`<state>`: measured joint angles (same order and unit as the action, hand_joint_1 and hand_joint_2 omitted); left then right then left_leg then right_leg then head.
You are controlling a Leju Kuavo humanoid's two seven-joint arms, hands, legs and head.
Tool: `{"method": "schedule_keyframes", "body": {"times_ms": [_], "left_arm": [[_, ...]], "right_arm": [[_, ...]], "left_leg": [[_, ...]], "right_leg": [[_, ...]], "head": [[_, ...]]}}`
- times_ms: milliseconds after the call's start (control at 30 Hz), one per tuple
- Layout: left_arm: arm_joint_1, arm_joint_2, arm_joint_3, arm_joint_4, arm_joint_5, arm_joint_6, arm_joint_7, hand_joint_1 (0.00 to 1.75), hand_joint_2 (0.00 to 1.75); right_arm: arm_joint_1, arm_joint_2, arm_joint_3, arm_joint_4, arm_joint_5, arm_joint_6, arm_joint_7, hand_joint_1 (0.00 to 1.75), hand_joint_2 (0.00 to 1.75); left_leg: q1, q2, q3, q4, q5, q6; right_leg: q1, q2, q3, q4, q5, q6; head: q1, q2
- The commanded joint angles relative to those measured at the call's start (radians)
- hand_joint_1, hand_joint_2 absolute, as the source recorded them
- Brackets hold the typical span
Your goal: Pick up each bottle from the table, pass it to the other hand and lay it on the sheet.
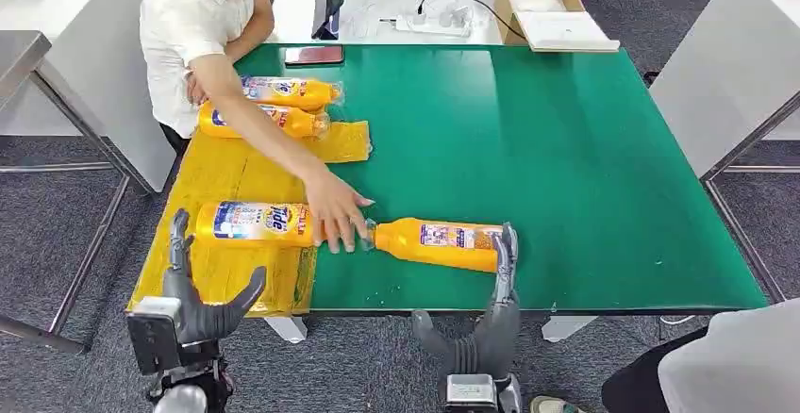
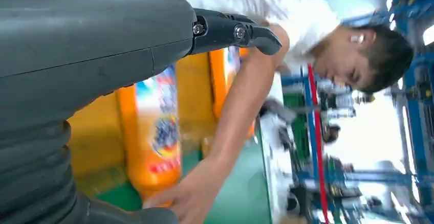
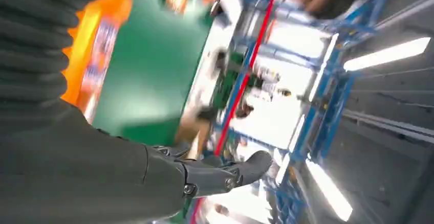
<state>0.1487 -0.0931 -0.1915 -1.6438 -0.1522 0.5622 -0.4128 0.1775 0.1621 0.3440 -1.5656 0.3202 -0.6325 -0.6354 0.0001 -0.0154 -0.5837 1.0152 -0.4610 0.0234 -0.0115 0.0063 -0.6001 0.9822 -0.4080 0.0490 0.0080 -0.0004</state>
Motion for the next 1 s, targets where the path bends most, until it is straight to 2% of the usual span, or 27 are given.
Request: {"method": "schedule_keyframes", "body": {"times_ms": [33, 267, 433, 500, 600, 1000], "left_arm": [[0.053, -0.034, -0.020, 0.018, -0.202, 0.090, 0.004, 0.00, 1.75], [-0.007, -0.025, -0.110, 0.054, -0.216, 0.070, 0.001, 0.00, 1.75], [-0.010, -0.022, -0.116, 0.053, -0.207, 0.066, 0.001, 0.00, 1.75], [-0.026, -0.024, -0.132, 0.068, -0.199, 0.055, -0.001, 0.00, 1.75], [-0.056, -0.033, -0.163, 0.103, -0.176, 0.032, -0.006, 0.00, 1.75], [-0.059, -0.035, -0.165, 0.113, -0.176, 0.034, -0.006, 0.00, 1.75]], "right_arm": [[-0.034, -0.119, -0.152, 0.094, 0.206, 0.071, 0.165, 0.00, 1.75], [-0.255, -0.182, -0.241, 0.382, 0.318, 0.175, 0.263, 0.00, 1.75], [-0.262, -0.184, -0.230, 0.404, 0.341, 0.189, 0.282, 0.00, 1.75], [-0.305, -0.204, -0.211, 0.485, 0.394, 0.209, 0.323, 0.00, 1.75], [-0.364, -0.200, -0.207, 0.609, 0.407, 0.224, 0.322, 0.00, 1.75], [-0.370, -0.196, -0.204, 0.619, 0.407, 0.226, 0.320, 0.00, 1.75]], "left_leg": [[0.000, 0.000, 0.005, -0.001, -0.001, -0.001], [-0.001, 0.000, 0.004, -0.002, 0.001, 0.000], [-0.001, -0.001, 0.004, -0.002, 0.002, 0.001], [-0.001, 0.000, 0.004, -0.001, 0.001, 0.001], [-0.001, 0.001, 0.005, -0.002, 0.001, 0.001], [-0.002, 0.000, 0.004, -0.001, 0.001, 0.001]], "right_leg": [[0.000, -0.002, 0.005, -0.002, -0.001, -0.001], [-0.001, 0.000, 0.005, -0.003, 0.002, -0.001], [-0.001, -0.001, 0.005, -0.002, 0.001, -0.001], [0.000, 0.000, 0.005, -0.002, 0.001, -0.001], [0.000, 0.000, 0.006, -0.002, 0.001, 0.000], [-0.001, 0.000, 0.005, -0.001, 0.001, -0.001]], "head": [[0.000, 0.000], [0.000, 0.000], [0.000, 0.000], [0.000, 0.000], [0.000, 0.000], [0.000, 0.000]]}}
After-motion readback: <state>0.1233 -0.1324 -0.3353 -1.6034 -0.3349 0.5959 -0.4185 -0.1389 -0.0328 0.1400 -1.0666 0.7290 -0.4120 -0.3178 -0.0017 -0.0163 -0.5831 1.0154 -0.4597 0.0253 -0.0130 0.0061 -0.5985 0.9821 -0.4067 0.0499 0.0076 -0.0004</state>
